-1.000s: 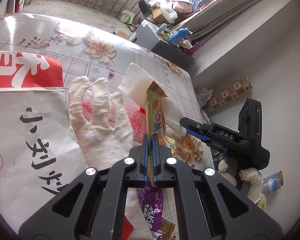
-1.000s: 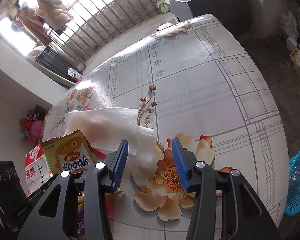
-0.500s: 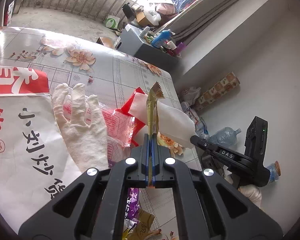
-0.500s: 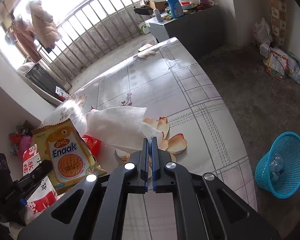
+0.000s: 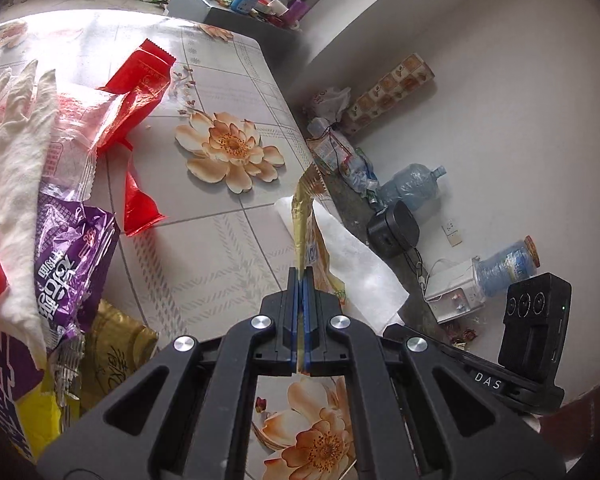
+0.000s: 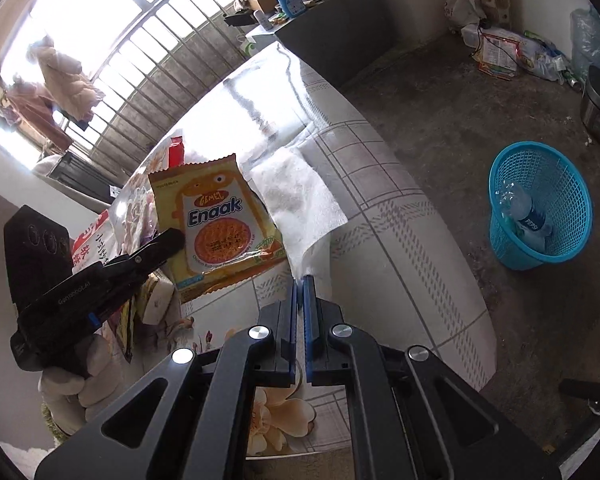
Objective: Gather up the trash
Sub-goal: 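Carry the packet with the left tool while the right tool carries the tissue, releasing both into the basket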
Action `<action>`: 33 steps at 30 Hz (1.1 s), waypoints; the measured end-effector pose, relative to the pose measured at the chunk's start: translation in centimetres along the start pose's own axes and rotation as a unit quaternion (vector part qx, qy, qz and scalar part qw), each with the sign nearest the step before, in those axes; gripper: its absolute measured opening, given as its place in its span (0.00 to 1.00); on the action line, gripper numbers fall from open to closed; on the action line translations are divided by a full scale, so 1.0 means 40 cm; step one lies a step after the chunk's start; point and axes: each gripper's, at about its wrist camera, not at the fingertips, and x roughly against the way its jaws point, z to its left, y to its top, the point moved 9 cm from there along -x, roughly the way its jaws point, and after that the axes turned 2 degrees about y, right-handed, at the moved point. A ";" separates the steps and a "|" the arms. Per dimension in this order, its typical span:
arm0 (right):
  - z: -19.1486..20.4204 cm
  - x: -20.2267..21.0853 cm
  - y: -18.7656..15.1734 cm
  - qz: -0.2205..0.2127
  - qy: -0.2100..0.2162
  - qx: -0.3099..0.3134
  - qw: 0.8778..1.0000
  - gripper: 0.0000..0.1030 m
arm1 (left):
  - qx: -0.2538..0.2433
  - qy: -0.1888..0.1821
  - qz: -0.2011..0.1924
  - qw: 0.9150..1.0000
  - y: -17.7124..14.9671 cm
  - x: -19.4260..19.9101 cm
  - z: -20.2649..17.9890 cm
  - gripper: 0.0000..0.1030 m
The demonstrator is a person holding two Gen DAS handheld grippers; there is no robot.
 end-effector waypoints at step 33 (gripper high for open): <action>-0.203 0.008 0.095 -0.090 0.002 -0.050 0.995 0.04 | -0.054 0.046 0.021 0.997 0.010 -0.056 -0.066 0.00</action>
